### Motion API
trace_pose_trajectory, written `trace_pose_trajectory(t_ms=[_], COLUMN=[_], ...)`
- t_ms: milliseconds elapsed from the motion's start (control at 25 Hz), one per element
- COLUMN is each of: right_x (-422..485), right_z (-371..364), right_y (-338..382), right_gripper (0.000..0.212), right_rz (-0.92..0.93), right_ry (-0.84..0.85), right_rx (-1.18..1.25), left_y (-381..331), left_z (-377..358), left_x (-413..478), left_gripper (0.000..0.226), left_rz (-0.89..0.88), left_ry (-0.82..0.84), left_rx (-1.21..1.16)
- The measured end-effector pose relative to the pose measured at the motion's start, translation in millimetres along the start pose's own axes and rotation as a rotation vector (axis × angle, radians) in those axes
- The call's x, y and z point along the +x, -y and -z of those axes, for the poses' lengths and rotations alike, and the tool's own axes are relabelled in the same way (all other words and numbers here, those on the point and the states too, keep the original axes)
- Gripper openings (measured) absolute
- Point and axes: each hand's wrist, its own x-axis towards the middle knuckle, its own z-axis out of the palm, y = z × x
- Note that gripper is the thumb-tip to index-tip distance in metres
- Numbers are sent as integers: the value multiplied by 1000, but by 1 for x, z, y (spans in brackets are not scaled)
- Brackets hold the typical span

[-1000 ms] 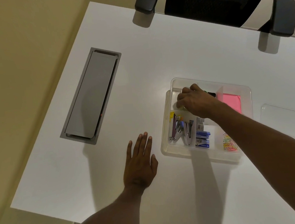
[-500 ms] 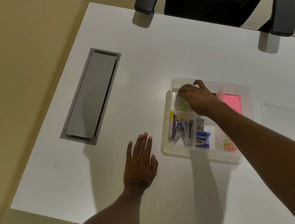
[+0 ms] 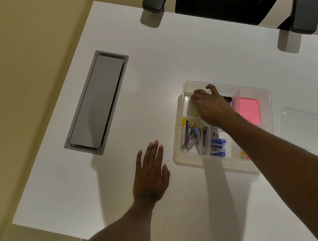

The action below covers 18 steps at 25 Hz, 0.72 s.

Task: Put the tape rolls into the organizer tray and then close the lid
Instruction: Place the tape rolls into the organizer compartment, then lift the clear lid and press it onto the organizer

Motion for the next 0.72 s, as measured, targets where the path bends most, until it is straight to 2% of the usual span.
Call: trace_pose_trajectory(t_ms=[160, 320, 480, 640, 720], right_x=[-6, -25, -55, -87, -104], right_z=[2, 0, -6, -17, -25], right_y=[8, 18, 44, 78, 93], right_gripper=[40, 36, 56, 45, 46], right_rz=[23, 10, -179, -490, -588], right_ry=[-75, -61, -159, -391, -450], right_rx=[60, 98, 313, 590, 672], left_y=[1, 0, 1, 0, 0], left_z=[0, 2, 2, 2, 3], left_x=[0, 0, 0, 1, 1], left_gripper=[65, 66, 66, 67, 67], left_rz=[-5, -5, -6, -14, -14], left_ry=[0, 5, 3, -2, -1], left_rx=[7, 15, 12, 3, 6])
